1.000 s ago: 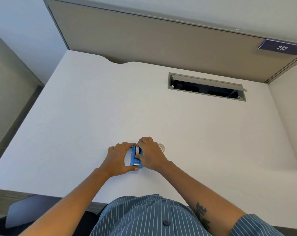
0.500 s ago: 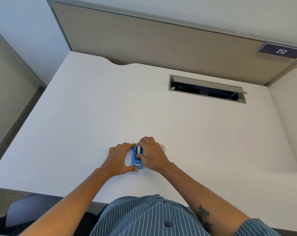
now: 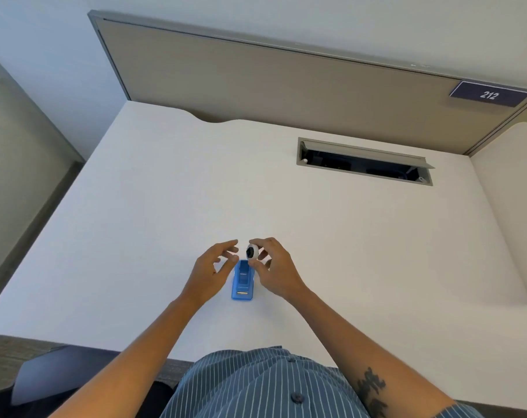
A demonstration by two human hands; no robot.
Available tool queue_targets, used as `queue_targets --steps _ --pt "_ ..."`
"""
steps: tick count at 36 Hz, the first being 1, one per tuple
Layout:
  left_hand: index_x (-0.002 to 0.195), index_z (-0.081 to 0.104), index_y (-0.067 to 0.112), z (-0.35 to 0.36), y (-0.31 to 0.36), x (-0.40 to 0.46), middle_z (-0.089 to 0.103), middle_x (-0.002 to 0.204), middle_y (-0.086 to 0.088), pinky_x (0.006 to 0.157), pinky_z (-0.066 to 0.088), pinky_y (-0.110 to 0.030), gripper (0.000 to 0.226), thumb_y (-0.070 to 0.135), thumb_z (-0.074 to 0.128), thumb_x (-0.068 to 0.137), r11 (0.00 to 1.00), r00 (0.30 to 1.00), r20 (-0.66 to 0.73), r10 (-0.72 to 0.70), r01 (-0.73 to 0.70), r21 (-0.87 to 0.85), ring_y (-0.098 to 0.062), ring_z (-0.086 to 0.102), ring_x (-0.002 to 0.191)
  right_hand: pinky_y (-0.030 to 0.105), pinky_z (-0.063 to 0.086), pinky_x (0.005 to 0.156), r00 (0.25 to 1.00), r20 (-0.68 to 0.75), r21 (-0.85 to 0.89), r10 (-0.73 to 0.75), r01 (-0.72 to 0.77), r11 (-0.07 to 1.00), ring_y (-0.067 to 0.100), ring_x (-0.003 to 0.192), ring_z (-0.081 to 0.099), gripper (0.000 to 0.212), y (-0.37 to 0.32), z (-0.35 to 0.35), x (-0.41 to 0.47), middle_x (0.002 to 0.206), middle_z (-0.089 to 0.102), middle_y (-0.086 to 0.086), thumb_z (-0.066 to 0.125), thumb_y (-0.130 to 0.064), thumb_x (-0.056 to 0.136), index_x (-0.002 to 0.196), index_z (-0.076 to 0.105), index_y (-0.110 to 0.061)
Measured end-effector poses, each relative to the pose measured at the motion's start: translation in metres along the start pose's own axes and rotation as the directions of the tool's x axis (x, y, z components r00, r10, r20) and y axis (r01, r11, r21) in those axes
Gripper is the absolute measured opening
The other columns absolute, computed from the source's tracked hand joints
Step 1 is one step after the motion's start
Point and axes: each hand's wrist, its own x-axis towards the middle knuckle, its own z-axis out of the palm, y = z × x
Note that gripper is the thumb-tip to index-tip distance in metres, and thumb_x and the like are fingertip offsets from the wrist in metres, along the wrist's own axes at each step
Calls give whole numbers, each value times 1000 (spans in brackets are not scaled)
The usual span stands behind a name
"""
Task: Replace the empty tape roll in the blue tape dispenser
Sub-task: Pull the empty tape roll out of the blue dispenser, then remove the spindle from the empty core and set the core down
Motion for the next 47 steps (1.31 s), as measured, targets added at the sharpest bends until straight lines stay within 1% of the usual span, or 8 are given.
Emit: queue_targets --steps 2,5,10,16,21,26,36,47 --pt "143 65 25 2 8 2 77 125 9 99 55 -21 37 25 64 106 995 999 10 -52 52 -83 -8 73 111 16 54 83 1000 -22 77 14 -13 997 18 105 69 40 -2 -3 0 129 66 0 73 -5 100 138 67 -17" --pt "139 69 31 6 18 3 83 112 12 94 54 -13 35 31 67 105 958 991 38 -129 134 -255 -7 77 108 30 64 88 999 -19 180 43 -39 983 20 110 70 42 -4 -9 -1 131 66 0 69 -1 102 141 66 -17" --pt "122 78 37 16 26 3 85 101 9 88 62 -20 24 30 75 99 907 986 8 -168 158 -389 -14 81 96 27 66 78 997 -8 265 72 -67 962 16 105 70 45 -5 -16 -5 130 66 1 66 1 103 144 67 -19" --pt "119 81 32 29 35 -1 85 106 9 90 63 -28 23 31 78 97 894 978 -39 -206 171 -414 -17 82 97 25 65 78 996 9 316 85 -84 945 21 105 72 46 -3 -18 -11 128 66 1 65 3 104 141 71 -24" --pt "106 83 36 31 47 -6 85 105 6 77 64 -19 17 23 81 95 851 977 -49 -207 155 -502 -17 82 94 28 67 81 993 1 385 118 -109 916 18 104 74 38 -4 -21 -17 125 68 -4 79 -22 100 137 74 -29" --pt "109 82 20 38 55 -6 86 101 1 76 66 -25 15 20 82 94 822 971 -25 -237 186 -539 -23 84 91 25 64 77 987 -69 424 144 -102 900 25 98 76 29 -7 -26 -17 119 69 3 84 -20 96 125 81 -21" --pt "112 82 15 53 60 -4 86 97 1 73 63 -17 20 18 83 93 848 953 -135 -272 170 -502 -17 84 82 29 67 81 986 -121 396 113 -57 916 31 101 76 27 1 -30 -15 120 68 10 70 0 102 125 79 -10" --pt "98 80 30 69 70 -2 83 88 18 69 58 -12 19 11 78 96 865 935 -218 -280 147 -480 -8 82 75 24 64 76 973 -203 324 112 -41 945 28 97 77 24 6 -32 -13 117 71 7 73 -1 100 120 81 -12"
